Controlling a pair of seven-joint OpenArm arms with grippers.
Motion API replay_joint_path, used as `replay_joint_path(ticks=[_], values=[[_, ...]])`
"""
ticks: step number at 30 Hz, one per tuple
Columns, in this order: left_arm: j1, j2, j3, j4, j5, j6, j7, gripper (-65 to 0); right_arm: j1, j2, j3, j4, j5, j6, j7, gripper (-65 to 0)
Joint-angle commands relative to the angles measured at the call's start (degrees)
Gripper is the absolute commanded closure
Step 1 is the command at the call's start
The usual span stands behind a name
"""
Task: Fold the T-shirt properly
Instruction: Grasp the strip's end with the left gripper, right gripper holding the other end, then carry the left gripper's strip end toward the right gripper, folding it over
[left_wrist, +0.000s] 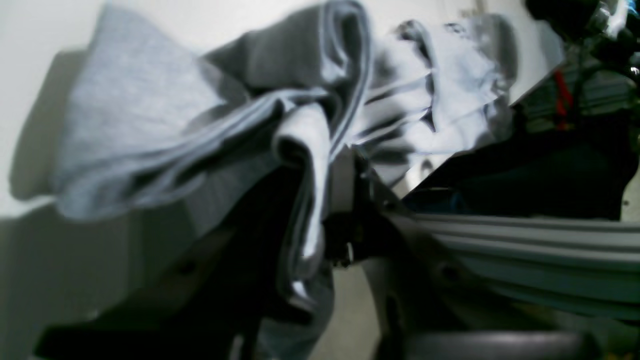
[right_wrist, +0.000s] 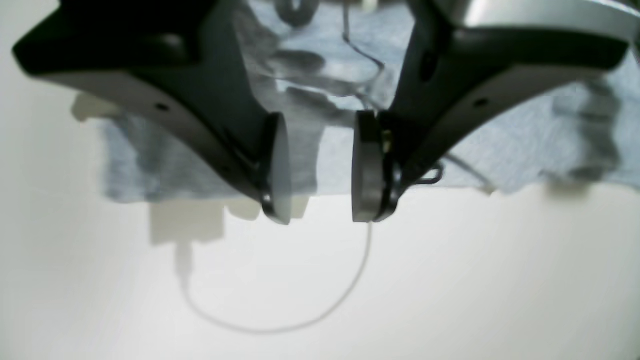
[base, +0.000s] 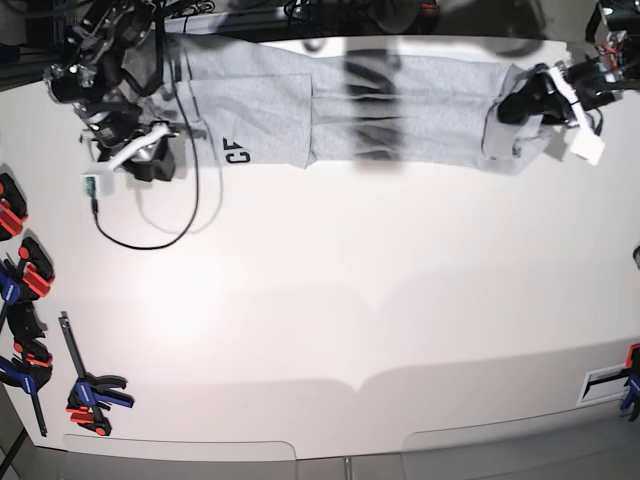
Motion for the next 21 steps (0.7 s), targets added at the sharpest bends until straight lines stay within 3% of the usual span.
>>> replay_joint_path(ticks=[1, 10, 19, 21], values=[[-0.17, -0.44, -0.55, 2.21, -1.65, -0.34, -0.87, 0.0, 0.59, 0.61, 1.01, 1.11, 1.38, -0.31, 1.77, -19.5], [-0.33, 5.11, 3.23, 4.72, -1.65, -0.34, -1.18, 0.0, 0.66, 5.62, 3.48, 1.09, 1.42, -1.14, 1.70, -19.5], [-2.86, 9.70, 15.23, 4.72, -1.44, -0.34, -4.04, 0.0, 0.66, 5.70, 3.37, 1.09, 1.46, -1.16, 1.95, -19.5], [-3.96, 10.32, 17.70, 4.72, 1.03, -0.34, -5.25, 0.0, 0.66, 5.73, 3.37, 1.09, 1.46, -1.16, 1.92, -19.5]])
